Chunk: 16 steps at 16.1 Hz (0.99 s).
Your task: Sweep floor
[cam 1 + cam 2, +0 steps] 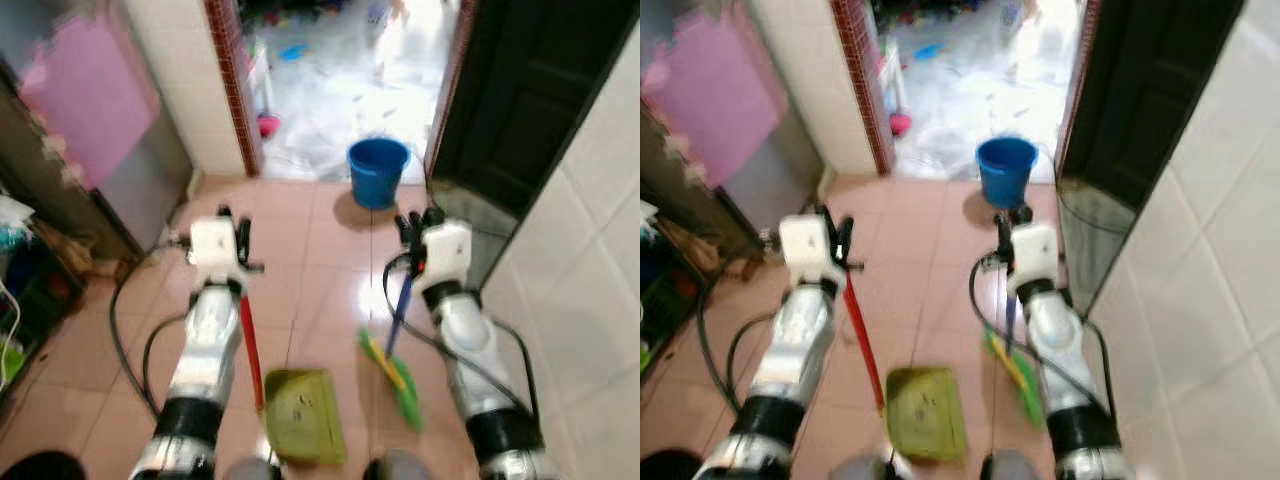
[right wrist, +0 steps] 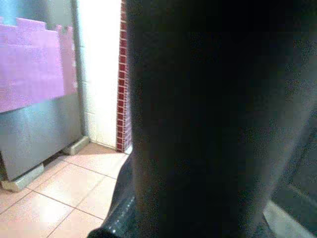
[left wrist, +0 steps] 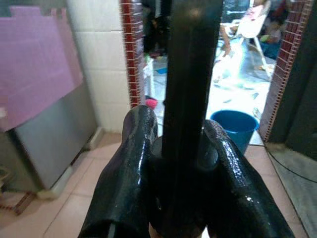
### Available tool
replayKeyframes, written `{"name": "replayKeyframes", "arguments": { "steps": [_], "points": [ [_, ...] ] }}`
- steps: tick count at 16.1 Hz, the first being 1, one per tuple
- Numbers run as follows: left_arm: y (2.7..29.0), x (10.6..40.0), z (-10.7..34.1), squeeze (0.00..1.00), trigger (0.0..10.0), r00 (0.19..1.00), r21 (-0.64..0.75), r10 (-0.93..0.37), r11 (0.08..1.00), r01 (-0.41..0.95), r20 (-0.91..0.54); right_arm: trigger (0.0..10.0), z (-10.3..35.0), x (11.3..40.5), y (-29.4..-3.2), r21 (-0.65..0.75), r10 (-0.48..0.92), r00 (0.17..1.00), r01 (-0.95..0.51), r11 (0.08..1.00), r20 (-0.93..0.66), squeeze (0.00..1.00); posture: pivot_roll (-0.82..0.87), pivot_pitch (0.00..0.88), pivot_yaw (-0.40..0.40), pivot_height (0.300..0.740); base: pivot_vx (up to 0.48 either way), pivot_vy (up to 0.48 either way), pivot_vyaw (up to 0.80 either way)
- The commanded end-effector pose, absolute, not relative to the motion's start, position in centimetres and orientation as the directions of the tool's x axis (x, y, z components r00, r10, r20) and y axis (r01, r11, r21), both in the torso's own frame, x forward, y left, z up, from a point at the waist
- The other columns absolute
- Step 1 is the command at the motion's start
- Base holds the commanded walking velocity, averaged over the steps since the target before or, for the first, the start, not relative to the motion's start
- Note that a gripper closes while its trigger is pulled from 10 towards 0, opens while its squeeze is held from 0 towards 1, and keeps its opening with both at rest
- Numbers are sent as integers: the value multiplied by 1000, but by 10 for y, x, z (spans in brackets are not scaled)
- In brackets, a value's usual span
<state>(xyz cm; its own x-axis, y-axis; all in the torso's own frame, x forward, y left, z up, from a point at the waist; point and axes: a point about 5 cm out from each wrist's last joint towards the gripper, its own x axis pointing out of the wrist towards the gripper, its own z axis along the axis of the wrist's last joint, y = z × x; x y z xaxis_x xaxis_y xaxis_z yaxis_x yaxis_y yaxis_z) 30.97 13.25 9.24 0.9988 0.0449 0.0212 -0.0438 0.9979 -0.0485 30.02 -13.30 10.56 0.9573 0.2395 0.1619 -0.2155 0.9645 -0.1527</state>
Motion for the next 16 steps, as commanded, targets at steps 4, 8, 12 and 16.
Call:
{"name": "replayKeyframes", "arguments": {
  "steps": [4,8,12,16],
  "points": [
    [140,322,141,0,10000,975,5,50,999,-53,217,10000,116,304,-124,-146,266,943,-240,960,202,0,-100,0,80,740,0,480,0],
    [144,328,164,0,10000,950,84,37,994,-66,309,10000,116,304,-124,-145,264,943,-238,961,204,0,-99,0,82,740,0,480,0],
    [152,330,165,0,10000,949,139,41,986,-88,314,10000,116,304,-124,-143,259,943,-232,962,208,0,-99,0,93,740,0,480,0],
    [163,329,166,0,10000,942,150,96,977,-151,323,10000,115,302,-123,-139,259,943,-234,962,207,0,-90,0,92,740,0,480,0]
  ]
}}
